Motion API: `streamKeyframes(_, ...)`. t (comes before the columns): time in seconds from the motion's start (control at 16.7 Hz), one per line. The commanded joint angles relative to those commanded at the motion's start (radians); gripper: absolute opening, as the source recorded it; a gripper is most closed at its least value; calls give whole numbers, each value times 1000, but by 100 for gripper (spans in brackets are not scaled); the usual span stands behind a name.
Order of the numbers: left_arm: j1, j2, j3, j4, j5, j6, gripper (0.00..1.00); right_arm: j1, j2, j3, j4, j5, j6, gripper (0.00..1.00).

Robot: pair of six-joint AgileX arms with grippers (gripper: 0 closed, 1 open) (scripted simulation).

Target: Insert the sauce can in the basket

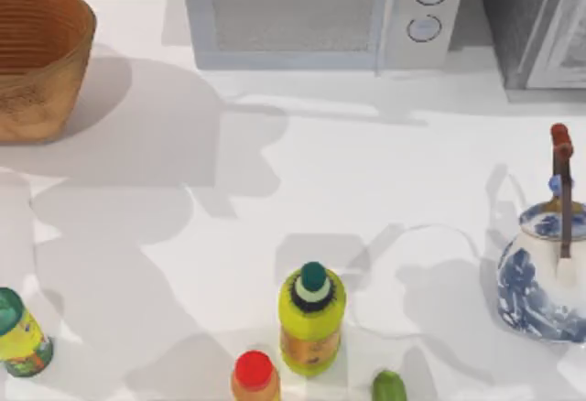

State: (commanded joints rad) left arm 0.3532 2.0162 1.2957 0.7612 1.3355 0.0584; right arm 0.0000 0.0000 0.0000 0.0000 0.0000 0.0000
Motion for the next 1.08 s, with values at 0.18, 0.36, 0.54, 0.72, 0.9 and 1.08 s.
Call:
streamKeyframes(0.18,127,-16,31,-116,23,4,0,0,0,0,0,0,0,100)
streamKeyframes(0.36,182,-20,44,-166,33,5,0,0,0,0,0,0,0,100)
streamKeyframes(0.54,182,-20,44,-166,33,5,0,0,0,0,0,0,0,100)
streamKeyframes(0.72,161,1,50,-147,13,2,0,0,0,0,0,0,0,100)
streamKeyframes(0.9,87,47,69,-111,-61,-10,0,0,0,0,0,0,0,100)
streamKeyframes(1.08,50,80,85,-81,-98,-20,0,0,0,0,0,0,0,100)
